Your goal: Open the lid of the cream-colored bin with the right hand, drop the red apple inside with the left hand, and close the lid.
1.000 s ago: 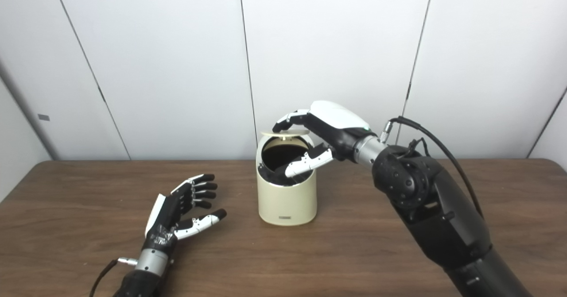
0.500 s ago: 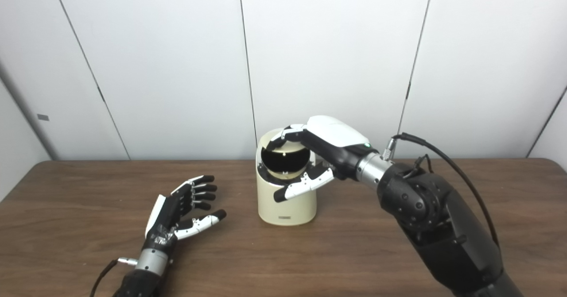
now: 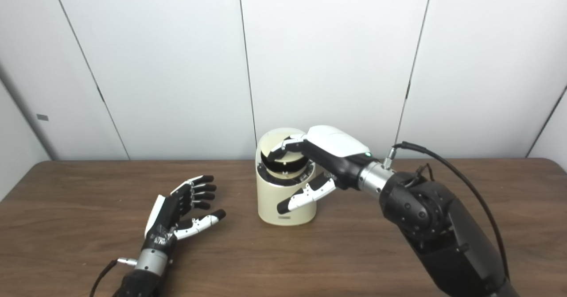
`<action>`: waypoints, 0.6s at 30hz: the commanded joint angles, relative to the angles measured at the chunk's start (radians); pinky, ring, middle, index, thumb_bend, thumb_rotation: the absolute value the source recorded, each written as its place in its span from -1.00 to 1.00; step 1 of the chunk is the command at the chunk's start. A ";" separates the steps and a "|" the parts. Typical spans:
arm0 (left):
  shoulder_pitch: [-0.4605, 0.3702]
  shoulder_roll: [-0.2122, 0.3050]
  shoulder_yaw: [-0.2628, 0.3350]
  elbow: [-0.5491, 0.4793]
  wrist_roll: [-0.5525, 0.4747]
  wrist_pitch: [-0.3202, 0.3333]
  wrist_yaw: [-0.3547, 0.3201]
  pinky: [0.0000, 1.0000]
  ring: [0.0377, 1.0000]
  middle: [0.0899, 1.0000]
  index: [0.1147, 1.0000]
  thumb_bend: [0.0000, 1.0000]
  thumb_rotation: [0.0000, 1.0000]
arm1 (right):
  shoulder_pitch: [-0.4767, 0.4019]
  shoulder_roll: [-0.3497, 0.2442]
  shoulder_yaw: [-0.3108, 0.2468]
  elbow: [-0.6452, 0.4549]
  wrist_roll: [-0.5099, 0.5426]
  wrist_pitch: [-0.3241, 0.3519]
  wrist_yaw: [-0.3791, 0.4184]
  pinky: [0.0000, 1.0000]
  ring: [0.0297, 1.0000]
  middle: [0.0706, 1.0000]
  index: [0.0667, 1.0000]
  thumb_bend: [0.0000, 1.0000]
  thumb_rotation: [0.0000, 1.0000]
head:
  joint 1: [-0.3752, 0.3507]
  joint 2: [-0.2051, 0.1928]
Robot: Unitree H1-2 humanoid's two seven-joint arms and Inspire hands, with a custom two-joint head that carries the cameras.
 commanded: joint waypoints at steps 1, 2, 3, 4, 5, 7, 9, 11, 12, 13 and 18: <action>0.048 -0.020 -0.010 0.027 0.006 0.004 0.018 0.26 0.36 0.40 0.53 0.42 -0.78 | -0.027 -0.018 -0.016 -0.018 -0.010 -0.026 -0.011 0.68 0.80 0.51 0.47 0.40 0.00 | 0.001 0.001; 0.049 -0.021 -0.010 0.024 0.006 0.007 0.017 0.26 0.37 0.40 0.53 0.42 -0.78 | -0.025 -0.019 -0.016 -0.018 -0.009 -0.025 -0.008 0.68 0.81 0.51 0.47 0.39 -0.01 | 0.001 0.001; 0.049 -0.021 -0.010 0.023 0.007 0.007 0.017 0.25 0.37 0.40 0.52 0.43 -0.77 | -0.024 -0.020 -0.016 -0.018 -0.008 -0.023 -0.003 0.68 0.81 0.51 0.48 0.39 -0.01 | 0.001 0.004; 0.050 -0.021 -0.009 0.024 0.004 0.007 0.016 0.24 0.36 0.40 0.52 0.42 -0.78 | -0.023 -0.021 -0.017 -0.018 -0.007 -0.022 -0.001 0.69 0.83 0.52 0.49 0.38 0.00 | 0.001 0.005; 0.050 -0.021 -0.009 0.024 0.002 0.006 0.016 0.25 0.36 0.40 0.52 0.42 -0.79 | -0.022 -0.022 -0.018 -0.017 -0.006 -0.022 0.000 0.68 0.83 0.53 0.49 0.38 0.01 | 0.001 0.005; 0.051 -0.021 -0.009 0.023 0.003 0.005 0.016 0.25 0.36 0.40 0.52 0.42 -0.80 | -0.020 -0.022 -0.020 -0.015 -0.006 -0.022 0.001 0.68 0.84 0.53 0.50 0.38 0.02 | 0.001 0.004; 0.052 -0.020 -0.010 0.023 0.006 0.001 0.019 0.24 0.36 0.40 0.52 0.41 -0.81 | -0.019 -0.023 -0.022 -0.009 -0.007 -0.022 -0.002 0.66 0.84 0.53 0.50 0.38 0.02 | 0.002 0.004; 0.054 -0.022 -0.009 0.022 0.006 0.004 0.020 0.24 0.35 0.40 0.52 0.42 -0.80 | -0.018 -0.022 -0.024 -0.003 -0.008 -0.023 -0.006 0.69 0.83 0.52 0.50 0.38 0.02 | 0.002 0.005; 0.055 -0.022 -0.009 0.022 0.004 0.005 0.019 0.25 0.35 0.40 0.52 0.43 -0.80 | -0.018 -0.022 -0.025 0.001 -0.009 -0.023 -0.008 0.70 0.83 0.52 0.50 0.38 0.02 | 0.002 0.005; 0.056 -0.021 -0.010 0.021 0.004 0.004 0.017 0.26 0.35 0.40 0.52 0.44 -0.78 | -0.019 -0.022 -0.026 0.006 -0.010 -0.023 -0.009 0.72 0.83 0.52 0.50 0.37 0.01 | 0.002 0.005; 0.060 -0.018 -0.013 0.016 0.003 0.002 0.011 0.26 0.36 0.41 0.52 0.45 -0.75 | -0.024 -0.025 -0.032 0.026 -0.017 -0.036 -0.015 0.78 0.82 0.53 0.49 0.38 -0.02 | 0.004 0.011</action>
